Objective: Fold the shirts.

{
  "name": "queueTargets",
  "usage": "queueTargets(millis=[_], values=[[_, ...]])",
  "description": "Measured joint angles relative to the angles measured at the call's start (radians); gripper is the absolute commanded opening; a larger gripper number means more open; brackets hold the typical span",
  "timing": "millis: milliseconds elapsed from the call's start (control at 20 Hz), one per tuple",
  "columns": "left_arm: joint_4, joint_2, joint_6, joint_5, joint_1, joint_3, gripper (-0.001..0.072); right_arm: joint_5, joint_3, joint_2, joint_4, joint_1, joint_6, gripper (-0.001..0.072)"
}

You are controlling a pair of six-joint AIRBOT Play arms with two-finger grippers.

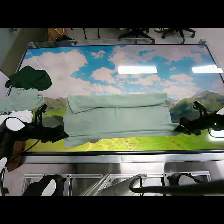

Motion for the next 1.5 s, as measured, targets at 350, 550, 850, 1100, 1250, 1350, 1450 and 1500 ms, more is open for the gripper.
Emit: queueTargets(millis=[350,550,850,1100,1250,1350,1450,1500], values=[[-0.095,0.072,0.008,0.107,0.018,0.080,0.0015,-0.097,0.040,0.092,0.251,0.006,-0.101,0.0021],[-0.158,-0.129,0.083,0.208,-0.003,0.222,0.0016,-0.228,0.054,-0.014,0.475,0.018,-0.285,0.0028],[-0.187,-0.528,0.163,0.399,-0.124,0.425,0.0020,-0.417,0.094,-0.253,0.632,0.086,-0.510,0.0173],[-0.191,-0.761,0.188,0.372,-0.146,0.602,0.0685,-0.444,0.221,-0.343,0.541,0.086,-0.513,0.0420],[-0.194,-0.820,0.188,0.279,-0.122,0.712,0.0658,-0.433,0.303,-0.362,0.409,0.072,-0.413,0.0581],[-0.194,-0.837,0.182,0.214,-0.105,0.776,0.0658,-0.407,0.332,-0.378,0.380,0.070,-0.376,0.0582],[-0.195,-0.845,0.167,0.153,-0.091,0.824,0.0658,-0.372,0.347,-0.402,0.381,0.071,-0.355,0.0582],[-0.195,-0.848,0.161,0.126,-0.087,0.845,0.0658,-0.351,0.351,-0.419,0.386,0.072,-0.349,0.0582]])
